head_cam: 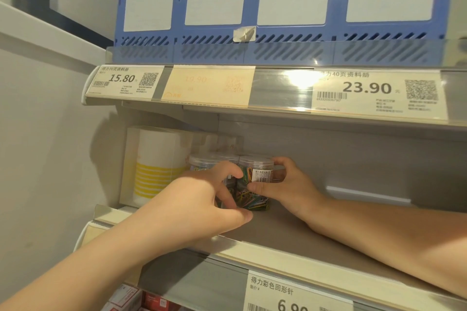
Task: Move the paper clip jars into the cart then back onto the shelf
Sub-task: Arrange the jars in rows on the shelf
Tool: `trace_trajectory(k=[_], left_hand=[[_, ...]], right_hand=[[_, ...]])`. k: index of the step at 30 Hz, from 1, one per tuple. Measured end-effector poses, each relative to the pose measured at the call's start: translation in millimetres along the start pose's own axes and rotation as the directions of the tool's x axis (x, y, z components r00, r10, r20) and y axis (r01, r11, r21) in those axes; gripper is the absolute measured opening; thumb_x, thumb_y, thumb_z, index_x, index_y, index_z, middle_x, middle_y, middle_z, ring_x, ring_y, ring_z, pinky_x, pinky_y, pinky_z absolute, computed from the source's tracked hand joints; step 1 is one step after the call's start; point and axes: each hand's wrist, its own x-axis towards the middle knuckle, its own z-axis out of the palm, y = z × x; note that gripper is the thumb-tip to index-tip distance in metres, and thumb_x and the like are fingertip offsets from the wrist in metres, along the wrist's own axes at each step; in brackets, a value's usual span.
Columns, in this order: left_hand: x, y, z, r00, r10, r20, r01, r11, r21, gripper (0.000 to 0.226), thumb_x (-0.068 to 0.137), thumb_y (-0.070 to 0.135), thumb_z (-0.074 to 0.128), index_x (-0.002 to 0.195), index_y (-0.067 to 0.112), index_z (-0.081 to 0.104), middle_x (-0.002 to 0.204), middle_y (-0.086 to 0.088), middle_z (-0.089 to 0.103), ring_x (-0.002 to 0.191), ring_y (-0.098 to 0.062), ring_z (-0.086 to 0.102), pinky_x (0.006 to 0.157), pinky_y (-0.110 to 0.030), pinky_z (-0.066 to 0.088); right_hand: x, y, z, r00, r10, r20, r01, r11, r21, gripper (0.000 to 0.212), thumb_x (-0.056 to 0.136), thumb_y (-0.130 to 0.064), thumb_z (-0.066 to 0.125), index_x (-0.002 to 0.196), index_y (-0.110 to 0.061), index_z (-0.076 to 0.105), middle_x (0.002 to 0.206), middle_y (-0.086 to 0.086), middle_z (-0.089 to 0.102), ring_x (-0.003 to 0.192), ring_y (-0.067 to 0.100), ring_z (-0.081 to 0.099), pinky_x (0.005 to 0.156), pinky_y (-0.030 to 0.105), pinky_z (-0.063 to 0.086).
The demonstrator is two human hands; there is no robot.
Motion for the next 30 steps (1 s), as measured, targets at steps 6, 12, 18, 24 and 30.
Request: trace_trajectory(k=[6,12,18,24,30], left_hand=[[0,0,0,1.0,-0.002,0.002,0.002,1.0,-0.012,0.045,0.075,0.044,0.062,0.114,0.044,0.039,0.082,0.024,0.067,0.056,0.004,0.05,0.058,-0.011,0.04],[1,0,0,1.0,-0.001,0.004,0.001,1.0,0.004,0.046,0.077,0.043,0.062,0.117,0.043,0.039,0.083,0.022,0.068,0.057,0.005,0.05,0.06,-0.013,0.04],[-1,0,0,1.0,0.006,-0.03,-0.004,0.998,0.071,0.042,0.079,0.046,0.06,0.116,0.043,0.04,0.083,0.024,0.067,0.059,0.008,0.051,0.061,-0.012,0.041],[-10,11,-4,0.992,0.029,-0.121,-0.007,0.983,0.181,0.028,0.087,0.038,0.055,0.114,0.032,0.053,0.088,0.014,0.07,0.056,0.012,0.05,0.056,-0.01,0.037],[-39,38,-6,0.958,0.064,-0.281,-0.034,0.993,0.112,0.001,0.084,0.032,0.061,0.084,0.032,0.061,0.062,0.015,0.059,0.063,0.0,0.053,0.058,-0.015,0.037]], right_hand=[[-1,0,-1,1.0,0.019,0.009,-0.019,1.0,0.01,0.07,0.06,-0.022,0.087,0.117,-0.022,0.047,0.095,-0.012,0.06,0.095,0.011,0.061,0.093,0.035,0.049],[-9,-10,-12,1.0,0.028,0.014,-0.028,1.0,-0.015,0.065,0.065,-0.018,0.084,0.116,-0.022,0.043,0.087,-0.014,0.053,0.078,-0.004,0.053,0.07,0.008,0.045],[-20,-41,-32,0.999,-0.014,0.031,0.018,0.991,-0.134,0.074,0.07,-0.029,0.081,0.131,-0.02,0.04,0.097,-0.01,0.051,0.081,-0.005,0.048,0.055,-0.003,0.036],[-60,-64,-48,0.995,-0.034,0.089,0.049,0.984,-0.169,0.058,0.072,-0.032,0.079,0.118,-0.029,0.046,0.102,-0.013,0.054,0.092,0.005,0.055,0.071,0.014,0.041],[-102,-81,-71,0.991,-0.042,0.126,0.058,0.99,-0.13,0.042,0.072,-0.029,0.079,0.105,-0.028,0.052,0.092,-0.011,0.058,0.083,0.002,0.057,0.072,0.011,0.047]])
